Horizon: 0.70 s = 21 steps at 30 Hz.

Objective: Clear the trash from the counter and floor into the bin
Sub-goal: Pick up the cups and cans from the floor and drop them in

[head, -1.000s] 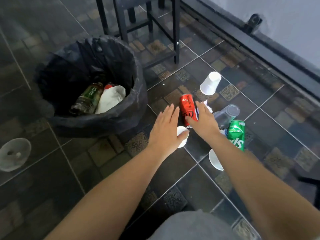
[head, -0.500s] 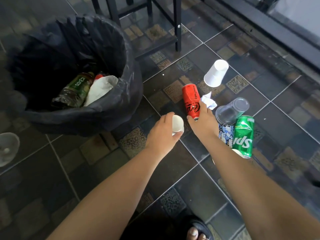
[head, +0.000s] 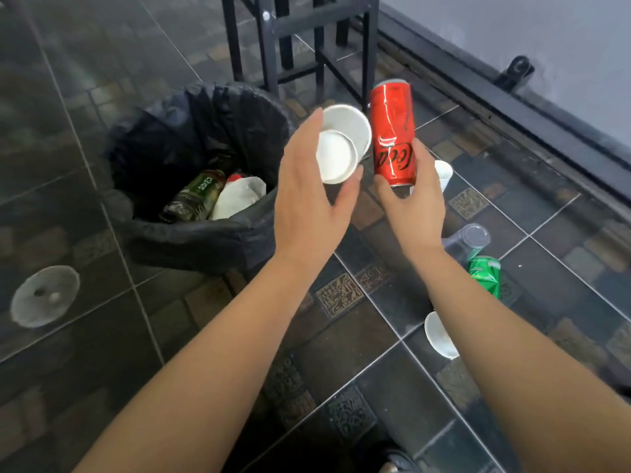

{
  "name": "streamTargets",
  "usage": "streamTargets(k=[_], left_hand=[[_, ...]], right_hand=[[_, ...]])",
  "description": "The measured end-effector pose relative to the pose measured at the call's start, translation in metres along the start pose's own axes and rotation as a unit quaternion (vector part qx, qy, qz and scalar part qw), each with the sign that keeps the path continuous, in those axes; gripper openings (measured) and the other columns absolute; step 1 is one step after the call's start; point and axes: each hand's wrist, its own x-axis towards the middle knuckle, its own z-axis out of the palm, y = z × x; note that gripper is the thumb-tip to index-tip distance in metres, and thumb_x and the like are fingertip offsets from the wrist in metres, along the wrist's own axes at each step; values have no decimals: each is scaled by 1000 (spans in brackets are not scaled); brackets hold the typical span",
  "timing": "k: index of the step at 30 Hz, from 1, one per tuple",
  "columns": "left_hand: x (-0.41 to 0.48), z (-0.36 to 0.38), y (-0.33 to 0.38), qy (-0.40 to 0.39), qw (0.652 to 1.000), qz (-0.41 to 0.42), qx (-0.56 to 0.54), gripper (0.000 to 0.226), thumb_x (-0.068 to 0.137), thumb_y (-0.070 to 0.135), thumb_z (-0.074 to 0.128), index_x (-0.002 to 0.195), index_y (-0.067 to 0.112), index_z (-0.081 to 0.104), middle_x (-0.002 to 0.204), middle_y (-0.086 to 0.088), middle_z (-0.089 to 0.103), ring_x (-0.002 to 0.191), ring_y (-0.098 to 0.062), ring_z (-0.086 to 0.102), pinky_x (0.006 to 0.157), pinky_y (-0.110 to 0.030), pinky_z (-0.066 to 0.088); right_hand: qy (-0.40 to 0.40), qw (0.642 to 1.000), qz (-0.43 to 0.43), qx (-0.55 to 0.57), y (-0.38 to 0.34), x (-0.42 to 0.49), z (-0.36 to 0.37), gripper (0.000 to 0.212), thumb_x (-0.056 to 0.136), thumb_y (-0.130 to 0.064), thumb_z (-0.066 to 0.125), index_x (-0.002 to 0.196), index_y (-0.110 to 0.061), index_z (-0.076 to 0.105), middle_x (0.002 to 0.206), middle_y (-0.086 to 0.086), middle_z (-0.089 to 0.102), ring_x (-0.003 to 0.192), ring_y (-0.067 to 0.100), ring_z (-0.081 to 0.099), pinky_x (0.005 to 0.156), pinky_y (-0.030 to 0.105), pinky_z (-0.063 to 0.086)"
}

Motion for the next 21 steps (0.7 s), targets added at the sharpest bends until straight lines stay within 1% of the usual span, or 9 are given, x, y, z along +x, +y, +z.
streamTargets(k=[3,5,7,10,13,15,17,19,21], left_hand=[[25,-27,-20,65,991,-44,109,64,85,30,71,138,4,47,138,-11,53,127,-26,48,109,-30,33],[35,-47,-41,75,977,-99,171,63,84,33,69,138,8,47,137,-10,53,126,-28,48,108,-37,38],[41,-66,-60,62,963,-149,216,61,83,27,70,137,11,46,137,-8,51,126,-28,45,104,-41,41],[45,-90,-86,23,946,-207,248,57,81,17,69,132,12,45,134,-8,50,123,-28,46,96,-41,43],[40,-102,-102,-33,928,-256,269,52,79,17,70,123,9,45,126,-12,53,116,-35,51,91,-48,45],[36,-104,-107,-66,919,-257,291,50,81,25,70,121,6,45,122,-14,58,114,-37,53,100,-51,41],[34,-102,-110,-101,909,-249,318,57,86,40,63,128,5,47,133,-13,56,124,-34,50,114,-48,28],[33,-100,-109,-123,903,-240,336,60,94,48,48,138,8,45,149,-11,45,138,-28,38,120,-43,16],[32,-100,-108,-132,902,-238,334,56,100,46,38,144,11,43,155,-8,36,144,-27,29,120,-41,13]], right_hand=[[-1,998,-34,58,-33,5,16,66,80,-39,68,138,-21,44,132,-7,57,119,12,56,102,39,44],[-19,997,-51,58,-58,6,29,63,78,-44,69,132,-23,44,125,-7,61,113,15,59,98,43,46],[-47,996,-72,28,-81,5,43,60,76,-47,68,127,-24,46,120,-6,63,108,17,59,94,42,46],[-101,984,-141,-39,-105,2,66,60,77,-47,66,127,-20,48,118,-1,64,105,27,57,87,41,45],[-143,966,-178,-118,-112,-1,89,57,82,-45,64,131,-20,48,122,2,63,109,31,53,90,43,41],[-149,953,-196,-178,-113,-2,101,54,85,-47,62,132,-24,48,127,-1,61,116,28,50,92,41,37],[-161,942,-200,-216,-112,-2,109,51,88,-48,58,134,-27,47,133,-5,57,123,23,47,95,40,32],[-177,941,-188,-217,-109,-2,112,49,90,-49,55,134,-28,50,137,-8,53,127,19,45,98,39,28],[-181,944,-185,-207,-106,-2,112,45,91,-46,51,132,-27,53,137,-9,54,128,17,44,102,39,26]])
